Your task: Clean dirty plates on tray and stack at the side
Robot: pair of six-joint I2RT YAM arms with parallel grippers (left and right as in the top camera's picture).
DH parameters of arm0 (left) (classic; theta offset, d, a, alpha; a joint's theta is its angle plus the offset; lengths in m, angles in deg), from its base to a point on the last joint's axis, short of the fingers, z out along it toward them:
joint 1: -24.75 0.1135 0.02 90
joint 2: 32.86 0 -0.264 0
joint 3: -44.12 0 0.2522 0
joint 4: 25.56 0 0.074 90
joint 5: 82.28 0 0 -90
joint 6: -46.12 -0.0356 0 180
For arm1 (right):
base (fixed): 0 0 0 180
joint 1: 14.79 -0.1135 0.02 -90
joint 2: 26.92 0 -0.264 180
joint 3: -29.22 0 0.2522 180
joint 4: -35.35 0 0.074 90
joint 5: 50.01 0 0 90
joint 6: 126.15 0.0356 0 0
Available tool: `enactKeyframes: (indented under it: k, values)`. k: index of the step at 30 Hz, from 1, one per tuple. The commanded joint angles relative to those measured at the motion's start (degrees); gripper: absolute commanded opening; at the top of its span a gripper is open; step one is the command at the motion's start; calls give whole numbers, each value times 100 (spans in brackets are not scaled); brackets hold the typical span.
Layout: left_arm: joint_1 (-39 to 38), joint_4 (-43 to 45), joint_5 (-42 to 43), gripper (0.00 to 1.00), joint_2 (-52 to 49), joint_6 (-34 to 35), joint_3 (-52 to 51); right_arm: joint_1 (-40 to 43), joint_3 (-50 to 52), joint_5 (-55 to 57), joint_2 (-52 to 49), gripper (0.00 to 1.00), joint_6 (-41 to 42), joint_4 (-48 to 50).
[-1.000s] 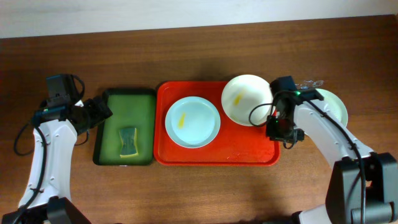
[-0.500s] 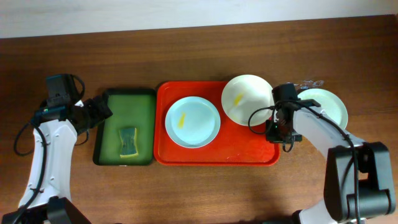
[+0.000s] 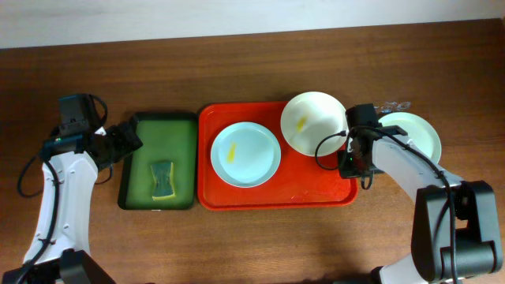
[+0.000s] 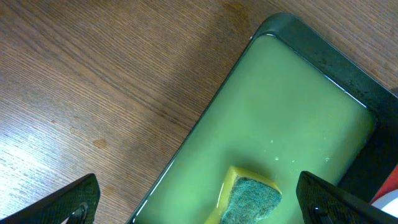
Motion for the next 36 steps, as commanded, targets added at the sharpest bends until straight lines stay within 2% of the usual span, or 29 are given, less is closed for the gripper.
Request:
enactKeyframes:
  k: [1,5,6,7,9,10,11,12,13,15,17,18,19,20,21,22,24,26,32,34,36]
  values:
    - [2,7,39,99,98,17,105,11,70,621,-127,4,-236,146]
    - [2,7,39,99,98,17,105,11,-9,623,-122,4,-234,111]
    - [2,7,39,99,98,17,105,4,-282,584,-96,21,-234,-168]
    - [2,7,39,99,98,17,105,4,-643,579,-59,33,-227,-564]
    - [2,7,39,99,98,17,105,4,-1578,208,-15,40,293,-1362]
    - [2,7,39,99,98,17,105,4,-1996,-542,-15,45,367,-1676]
    - [2,20,39,99,98,20,105,4,-2275,-1204,-15,65,367,-1958]
    - [2,361,42,99,98,17,105,4,-2411,-1744,-15,77,367,-2122]
    - [2,796,39,99,98,17,105,4,-2396,-2527,-26,86,367,-2142]
    - [2,791,63,99,98,20,105,4,-2380,-2787,-28,99,369,-2262]
    - [-4,-24,1718,99,98,-96,94,4,-2380,-2758,-28,98,369,-2267]
    - [-63,-127,2415,86,98,-800,68,4,-2380,-2761,-28,99,367,-2267]
    - [-240,-376,2756,64,98,-1508,61,4,-2380,-2761,-28,98,369,-2267]
    - [-664,-804,2236,25,96,-1829,42,4,-2380,-2761,-28,99,367,-2267]
    - [-1075,-1001,1508,15,96,-1825,-42,4,-2380,-2761,-28,98,367,-2267]
    - [-1353,-1014,1318,0,96,-1718,-155,4,-2380,-2761,-28,99,367,-2267]
    - [-1751,-977,1316,0,92,-1563,-457,4,-2380,-2761,-28,98,367,-2267]
    - [-1958,-780,907,0,92,-1132,-931,4,-2380,-2761,-28,98,367,-2267]
    - [-1982,553,935,0,92,-1123,-2159,4,-2380,-2761,-28,98,367,-2267]
    - [-1982,608,1062,0,92,-1126,-2229,4,-2380,-2761,-28,99,367,-2267]
    - [-1982,713,1554,0,92,-1126,-2229,4,-2380,-2761,-28,98,369,-2267]
